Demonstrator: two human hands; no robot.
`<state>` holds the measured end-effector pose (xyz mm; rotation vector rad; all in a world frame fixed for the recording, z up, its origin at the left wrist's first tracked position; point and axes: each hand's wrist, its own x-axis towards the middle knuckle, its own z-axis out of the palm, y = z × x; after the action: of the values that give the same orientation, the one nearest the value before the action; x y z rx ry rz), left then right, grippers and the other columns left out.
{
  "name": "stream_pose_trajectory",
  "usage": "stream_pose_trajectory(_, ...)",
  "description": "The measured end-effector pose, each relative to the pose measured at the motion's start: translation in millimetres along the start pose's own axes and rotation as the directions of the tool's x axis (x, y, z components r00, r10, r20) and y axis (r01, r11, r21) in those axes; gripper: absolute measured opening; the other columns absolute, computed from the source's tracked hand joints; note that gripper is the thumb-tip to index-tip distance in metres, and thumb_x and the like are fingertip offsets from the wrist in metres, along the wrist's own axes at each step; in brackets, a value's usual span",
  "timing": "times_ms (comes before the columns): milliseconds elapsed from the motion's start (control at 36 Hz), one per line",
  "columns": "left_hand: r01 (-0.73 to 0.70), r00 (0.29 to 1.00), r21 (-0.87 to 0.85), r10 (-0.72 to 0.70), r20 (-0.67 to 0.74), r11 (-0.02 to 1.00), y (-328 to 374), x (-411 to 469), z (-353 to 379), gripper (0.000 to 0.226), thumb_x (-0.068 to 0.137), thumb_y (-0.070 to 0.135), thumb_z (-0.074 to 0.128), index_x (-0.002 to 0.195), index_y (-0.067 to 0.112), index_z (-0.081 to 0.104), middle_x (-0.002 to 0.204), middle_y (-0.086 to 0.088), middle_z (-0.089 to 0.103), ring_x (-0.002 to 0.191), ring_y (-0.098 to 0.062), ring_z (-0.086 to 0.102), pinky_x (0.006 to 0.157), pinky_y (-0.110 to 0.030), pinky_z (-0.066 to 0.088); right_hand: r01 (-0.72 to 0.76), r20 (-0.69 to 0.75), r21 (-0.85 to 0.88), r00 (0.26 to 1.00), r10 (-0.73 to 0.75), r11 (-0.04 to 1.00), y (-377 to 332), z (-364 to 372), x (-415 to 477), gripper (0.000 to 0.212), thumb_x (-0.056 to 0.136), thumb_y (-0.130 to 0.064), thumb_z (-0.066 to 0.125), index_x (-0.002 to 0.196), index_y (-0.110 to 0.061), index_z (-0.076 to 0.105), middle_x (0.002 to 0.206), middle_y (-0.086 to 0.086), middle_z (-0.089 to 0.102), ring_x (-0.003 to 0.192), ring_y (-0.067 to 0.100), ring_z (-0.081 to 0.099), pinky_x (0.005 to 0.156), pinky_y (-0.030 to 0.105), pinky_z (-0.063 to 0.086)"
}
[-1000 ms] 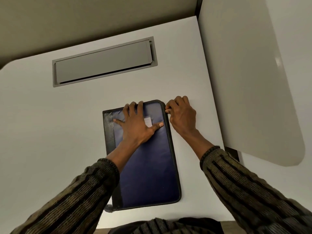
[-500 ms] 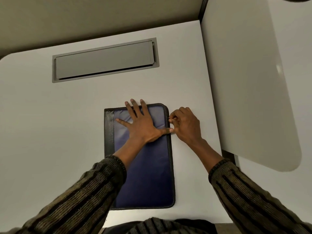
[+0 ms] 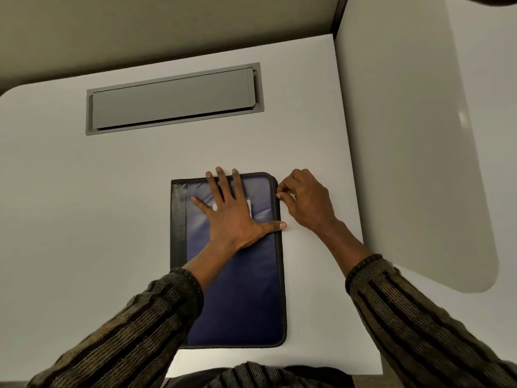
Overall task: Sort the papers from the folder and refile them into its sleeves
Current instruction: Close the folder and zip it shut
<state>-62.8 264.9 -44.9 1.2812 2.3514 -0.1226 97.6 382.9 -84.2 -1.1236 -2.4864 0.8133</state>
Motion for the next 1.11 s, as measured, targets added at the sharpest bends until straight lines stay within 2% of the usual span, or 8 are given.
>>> stream_pose_trajectory(306, 0.012, 1.000, 0.011, -0.012, 0.025, 1.000, 5, 5, 3, 0.169, 0.045, 0.115, 0.038, 0.163, 0.012, -0.025, 0.168, -0.018, -0.035, 0.153, -0.043, -0.036, 0.112, -0.087, 0.000, 0.064, 0.008, -0.024, 0.998, -0.064, 0.998, 3, 2, -16, 0.009, 0.094, -0.017, 0.076, 0.090, -0.015, 0.068, 0.088, -0.003, 0.062, 0.083, 0.016, 0.053, 0.047, 0.037, 0.046)
stream_pose_trajectory(472, 0.015, 1.000, 0.002, -0.015, 0.025, 1.000, 5, 7, 3, 0.169, 0.045, 0.113, 0.040, 0.163, 0.011, -0.025, 0.169, -0.019, -0.035, 0.153, -0.043, -0.036, 0.111, -0.087, -0.003, 0.088, 0.005, -0.053, 0.996, -0.088, 0.995, 2, 0, -17, 0.009, 0.093, -0.020, 0.077, 0.092, -0.014, 0.069, 0.088, -0.002, 0.063, 0.082, 0.017, 0.056, 0.047, 0.031, 0.042)
stream_pose_trajectory(556, 0.018, 1.000, 0.002, -0.018, 0.015, 1.000, 8, 3, 3, 0.167, 0.050, 0.110, 0.045, 0.164, 0.008, -0.023, 0.168, -0.019, -0.035, 0.154, -0.042, -0.035, 0.113, -0.086, -0.003, 0.076, 0.008, -0.056, 0.997, -0.076, 0.996, 0, 2, -20, 0.008, 0.094, -0.021, 0.073, 0.093, -0.015, 0.068, 0.090, -0.002, 0.062, 0.083, 0.017, 0.057, 0.046, 0.032, 0.043)
stream_pose_trajectory(639, 0.059, 0.998, -0.027, -0.060, -0.025, 0.998, 16, -14, 6, 0.159, 0.060, 0.101, 0.052, 0.164, 0.002, -0.016, 0.169, -0.021, -0.033, 0.155, -0.042, -0.032, 0.119, -0.081, 0.004, 0.067, -0.005, -0.029, 0.998, -0.068, 0.997, 2, 3, -21, 0.007, 0.095, -0.021, 0.072, 0.096, -0.015, 0.068, 0.092, -0.002, 0.063, 0.085, 0.016, 0.057, 0.047, 0.035, 0.047)
stream_pose_trajectory(806, 0.241, 0.969, -0.005, -0.241, 0.058, 0.970, 26, -74, 31, 0.155, 0.065, 0.102, 0.042, 0.163, -0.004, -0.016, 0.168, -0.025, -0.031, 0.154, -0.047, -0.031, 0.115, -0.085, 0.008, 0.046, -0.045, 0.026, 0.998, -0.045, 0.999, 5, 6, -18, 0.007, 0.096, -0.020, 0.072, 0.096, -0.014, 0.069, 0.092, -0.001, 0.062, 0.084, 0.017, 0.056, 0.048, 0.043, 0.051)
stream_pose_trajectory(1111, 0.250, 0.959, -0.020, -0.245, 0.139, 0.968, 22, -89, 37, 0.149, 0.064, 0.097, 0.034, 0.162, -0.002, -0.019, 0.169, -0.025, -0.031, 0.155, -0.048, -0.030, 0.121, -0.078, 0.007, 0.062, -0.057, 0.066, 0.997, -0.058, 0.996, 2, 8, -28, 0.003, 0.098, -0.018, 0.069, 0.099, -0.015, 0.069, 0.094, -0.001, 0.063, 0.086, 0.016, 0.055, 0.049, 0.041, 0.050)
